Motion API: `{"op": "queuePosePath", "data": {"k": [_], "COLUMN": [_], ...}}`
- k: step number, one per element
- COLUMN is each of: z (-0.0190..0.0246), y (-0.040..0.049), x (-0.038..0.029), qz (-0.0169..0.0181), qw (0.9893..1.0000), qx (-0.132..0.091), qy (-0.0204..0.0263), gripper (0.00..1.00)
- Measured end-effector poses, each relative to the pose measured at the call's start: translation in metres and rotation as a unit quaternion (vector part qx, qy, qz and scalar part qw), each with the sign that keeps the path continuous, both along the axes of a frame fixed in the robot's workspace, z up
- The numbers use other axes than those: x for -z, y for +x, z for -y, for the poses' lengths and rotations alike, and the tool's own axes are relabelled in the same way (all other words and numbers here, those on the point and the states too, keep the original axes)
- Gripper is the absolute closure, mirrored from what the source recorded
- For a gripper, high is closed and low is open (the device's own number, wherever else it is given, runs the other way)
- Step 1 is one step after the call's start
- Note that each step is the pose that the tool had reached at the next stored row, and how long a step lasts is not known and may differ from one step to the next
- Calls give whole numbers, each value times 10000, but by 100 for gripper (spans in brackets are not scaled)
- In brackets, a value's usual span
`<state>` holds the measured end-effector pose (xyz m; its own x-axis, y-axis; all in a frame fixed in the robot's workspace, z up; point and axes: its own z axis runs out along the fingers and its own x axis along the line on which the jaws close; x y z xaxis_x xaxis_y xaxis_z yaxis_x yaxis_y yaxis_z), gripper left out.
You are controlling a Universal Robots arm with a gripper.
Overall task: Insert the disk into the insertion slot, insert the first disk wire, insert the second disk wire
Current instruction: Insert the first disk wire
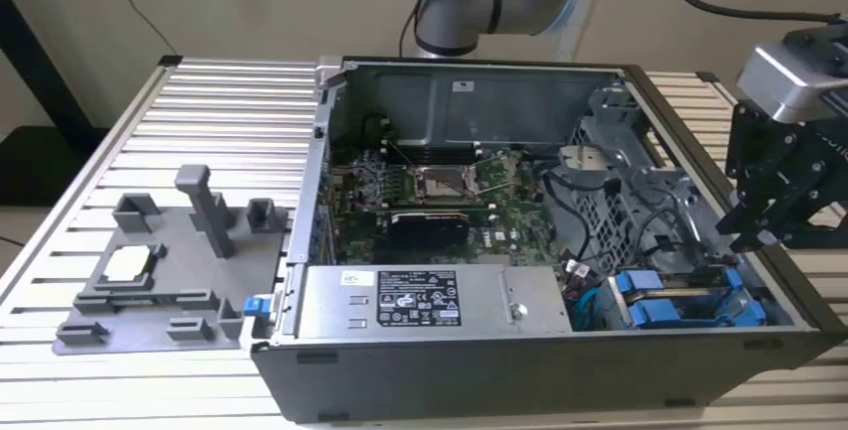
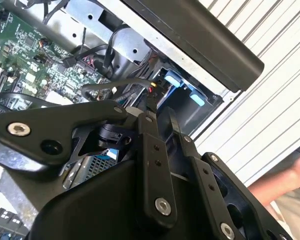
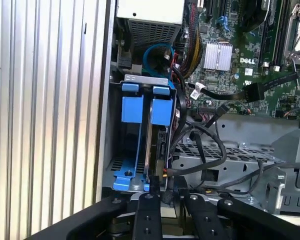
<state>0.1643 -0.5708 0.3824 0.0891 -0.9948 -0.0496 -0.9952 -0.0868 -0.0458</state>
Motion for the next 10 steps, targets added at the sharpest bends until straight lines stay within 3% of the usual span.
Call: {"op": "queuePosePath", "data": {"k": [5, 10], "z": [-13, -149], "y": [0, 0], "x": [-4, -2], "qz": [0, 0], "qw": [10000, 10000], "qx": [0, 1], "qy": [-3, -1], "gripper": [74, 74]}}
